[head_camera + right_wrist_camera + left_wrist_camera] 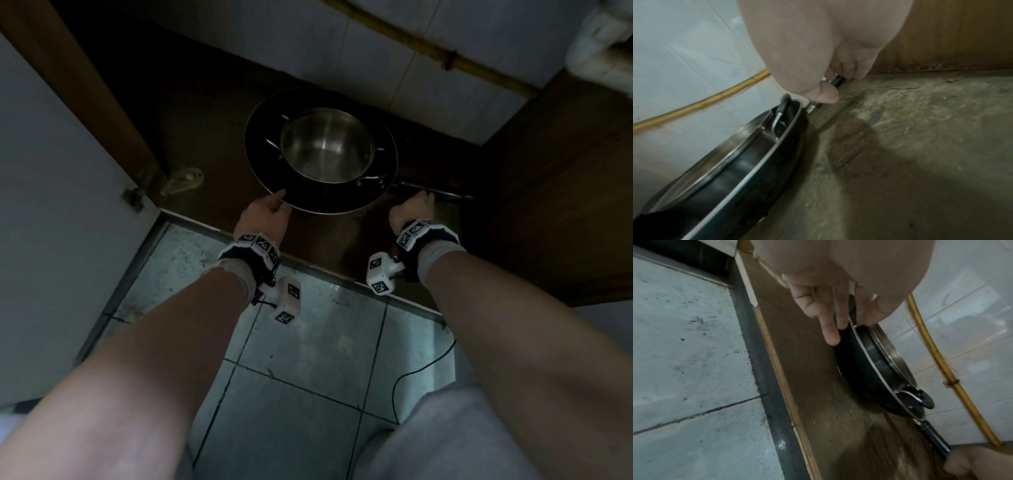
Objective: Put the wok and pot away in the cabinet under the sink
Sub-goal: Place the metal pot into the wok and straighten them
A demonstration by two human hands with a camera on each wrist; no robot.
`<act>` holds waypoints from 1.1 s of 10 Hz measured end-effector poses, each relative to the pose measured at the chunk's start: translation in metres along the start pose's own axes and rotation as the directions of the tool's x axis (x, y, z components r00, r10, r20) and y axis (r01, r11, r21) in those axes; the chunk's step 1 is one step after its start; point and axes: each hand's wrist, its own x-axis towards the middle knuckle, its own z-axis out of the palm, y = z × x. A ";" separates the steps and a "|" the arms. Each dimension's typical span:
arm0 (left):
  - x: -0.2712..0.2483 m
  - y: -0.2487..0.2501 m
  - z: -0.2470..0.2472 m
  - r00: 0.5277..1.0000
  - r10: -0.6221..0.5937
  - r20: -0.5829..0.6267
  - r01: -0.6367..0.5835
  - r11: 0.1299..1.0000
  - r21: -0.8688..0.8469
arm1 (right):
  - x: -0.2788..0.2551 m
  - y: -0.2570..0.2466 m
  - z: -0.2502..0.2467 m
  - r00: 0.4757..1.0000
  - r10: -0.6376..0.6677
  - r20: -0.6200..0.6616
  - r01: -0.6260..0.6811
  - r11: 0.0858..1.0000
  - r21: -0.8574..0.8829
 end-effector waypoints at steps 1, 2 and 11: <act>-0.007 0.008 -0.007 1.000 -0.006 0.003 0.006 0.999 0.041 | -0.009 -0.006 0.001 0.999 -0.029 0.042 0.027 0.999 0.035; -0.011 0.015 -0.020 0.999 -0.037 0.032 0.037 0.999 0.016 | -0.026 -0.015 0.003 0.957 -0.148 0.250 0.145 0.989 0.030; -0.344 0.280 -0.230 0.954 -0.196 0.225 0.155 0.970 0.189 | -0.360 -0.056 -0.376 0.835 0.137 0.532 -0.161 0.987 -0.001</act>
